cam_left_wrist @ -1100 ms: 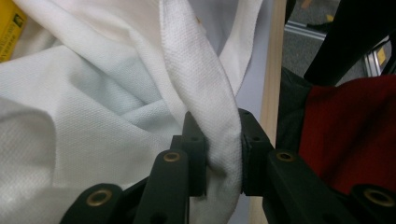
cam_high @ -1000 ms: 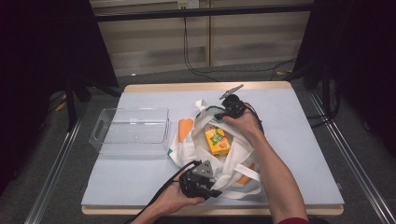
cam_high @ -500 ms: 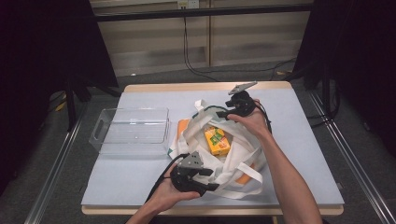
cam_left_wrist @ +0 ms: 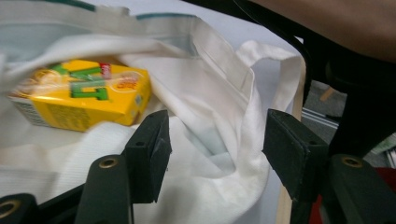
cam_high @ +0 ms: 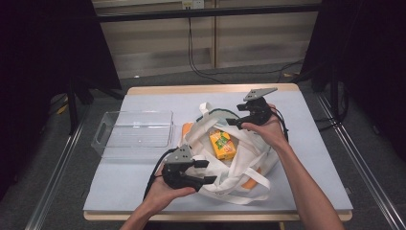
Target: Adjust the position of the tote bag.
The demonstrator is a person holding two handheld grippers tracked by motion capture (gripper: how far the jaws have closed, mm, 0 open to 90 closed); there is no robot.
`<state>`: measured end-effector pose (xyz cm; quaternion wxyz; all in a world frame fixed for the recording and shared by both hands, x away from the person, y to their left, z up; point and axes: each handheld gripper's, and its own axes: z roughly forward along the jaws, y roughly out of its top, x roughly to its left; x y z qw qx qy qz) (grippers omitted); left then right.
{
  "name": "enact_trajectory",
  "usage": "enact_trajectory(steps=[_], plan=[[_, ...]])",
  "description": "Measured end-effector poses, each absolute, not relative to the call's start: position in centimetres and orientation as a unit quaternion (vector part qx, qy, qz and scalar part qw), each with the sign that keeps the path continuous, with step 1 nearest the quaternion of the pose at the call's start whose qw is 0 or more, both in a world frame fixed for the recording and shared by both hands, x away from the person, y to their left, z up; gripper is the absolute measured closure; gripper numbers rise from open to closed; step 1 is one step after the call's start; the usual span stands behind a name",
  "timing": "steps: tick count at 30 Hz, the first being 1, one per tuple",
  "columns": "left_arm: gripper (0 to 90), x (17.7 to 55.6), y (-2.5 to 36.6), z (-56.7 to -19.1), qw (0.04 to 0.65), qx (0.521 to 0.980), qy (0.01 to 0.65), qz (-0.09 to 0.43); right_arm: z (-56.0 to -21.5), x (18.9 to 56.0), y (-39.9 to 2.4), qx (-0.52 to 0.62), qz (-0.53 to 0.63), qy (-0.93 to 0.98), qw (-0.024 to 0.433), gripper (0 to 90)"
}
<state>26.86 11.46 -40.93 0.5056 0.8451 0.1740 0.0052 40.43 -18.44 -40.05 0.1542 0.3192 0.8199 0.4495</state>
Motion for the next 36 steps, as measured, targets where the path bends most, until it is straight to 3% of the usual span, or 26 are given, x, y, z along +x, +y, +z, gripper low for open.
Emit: enact_trajectory(steps=[15,25,30,36], plan=[[46.0,26.3,17.2,-38.9,0.541,0.813,0.211,0.047,-40.3,35.9,-18.5,0.3,0.449,0.833,0.122,31.1],[42.5,23.8,21.6,-42.2,0.505,0.824,0.249,0.061,-41.6,34.3,-17.3,0.312,0.43,0.842,0.098,24.9],[39.2,23.3,22.7,-43.4,0.5,0.822,0.267,0.057,-42.1,34.4,-16.0,0.336,0.382,0.857,0.076,19.6],[37.1,23.3,23.0,-43.7,0.501,0.819,0.274,0.06,-41.9,34.5,-14.4,0.36,0.368,0.853,0.085,15.9]])
